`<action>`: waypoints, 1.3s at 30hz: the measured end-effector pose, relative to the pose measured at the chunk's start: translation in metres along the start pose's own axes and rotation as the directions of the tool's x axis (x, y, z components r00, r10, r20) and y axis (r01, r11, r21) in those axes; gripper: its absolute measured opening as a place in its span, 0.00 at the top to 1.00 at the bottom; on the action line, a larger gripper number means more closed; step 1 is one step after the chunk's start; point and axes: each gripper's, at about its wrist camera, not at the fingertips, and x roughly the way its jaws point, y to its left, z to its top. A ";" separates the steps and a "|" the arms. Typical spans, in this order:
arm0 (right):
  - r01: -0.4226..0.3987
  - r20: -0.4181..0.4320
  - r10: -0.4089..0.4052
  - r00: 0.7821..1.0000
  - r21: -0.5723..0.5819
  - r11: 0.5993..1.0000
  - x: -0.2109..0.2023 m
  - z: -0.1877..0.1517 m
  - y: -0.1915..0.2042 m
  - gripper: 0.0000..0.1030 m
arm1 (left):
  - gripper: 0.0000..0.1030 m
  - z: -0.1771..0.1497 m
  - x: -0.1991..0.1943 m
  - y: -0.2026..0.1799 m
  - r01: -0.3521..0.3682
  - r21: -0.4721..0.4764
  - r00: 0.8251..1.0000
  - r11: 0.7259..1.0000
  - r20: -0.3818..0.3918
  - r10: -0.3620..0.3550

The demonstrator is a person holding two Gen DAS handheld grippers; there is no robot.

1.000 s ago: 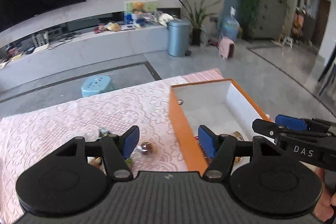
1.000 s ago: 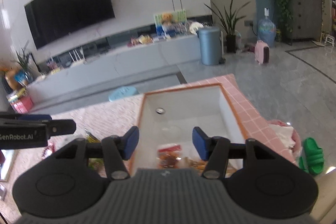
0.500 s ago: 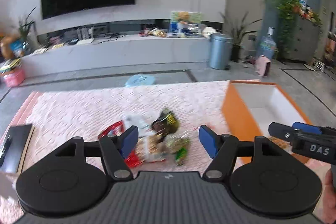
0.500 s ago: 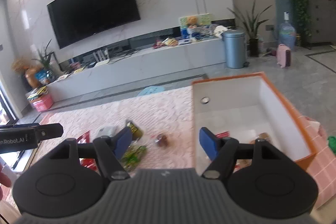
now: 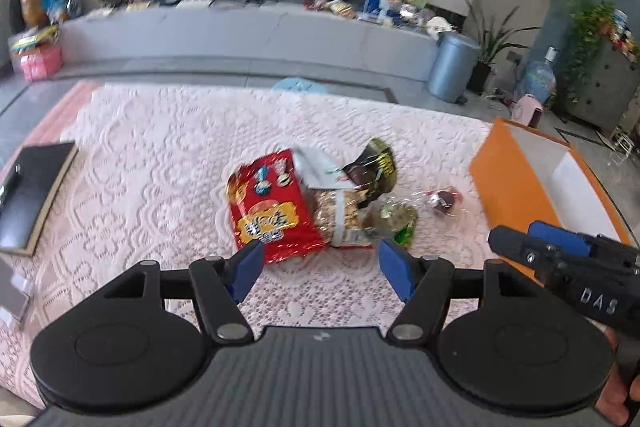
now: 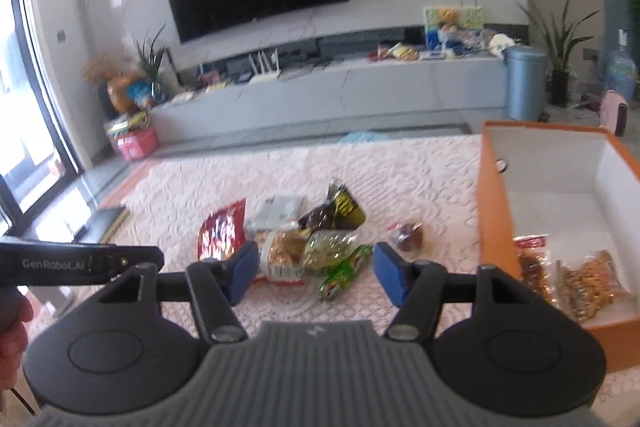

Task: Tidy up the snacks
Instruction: 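Grasp the red chip bag with left tool while right tool grasps the clear green-snack bag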

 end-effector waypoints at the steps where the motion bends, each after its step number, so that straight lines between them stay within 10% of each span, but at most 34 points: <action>1: -0.002 -0.011 0.002 1.000 -0.005 1.000 0.006 -0.001 0.002 0.41 | 0.24 0.000 0.006 0.004 -0.005 -0.018 1.000 1.000 -0.005 0.005; 18: 0.008 -0.182 0.003 0.983 0.062 0.998 0.133 0.013 -0.009 0.26 | 0.09 0.025 0.117 0.039 -0.091 -0.161 0.993 0.983 -0.088 0.077; 39: -0.030 -0.199 0.066 0.978 0.182 0.983 0.187 0.001 -0.023 0.23 | 0.00 0.014 0.161 0.048 -0.132 -0.205 0.987 0.970 -0.114 0.110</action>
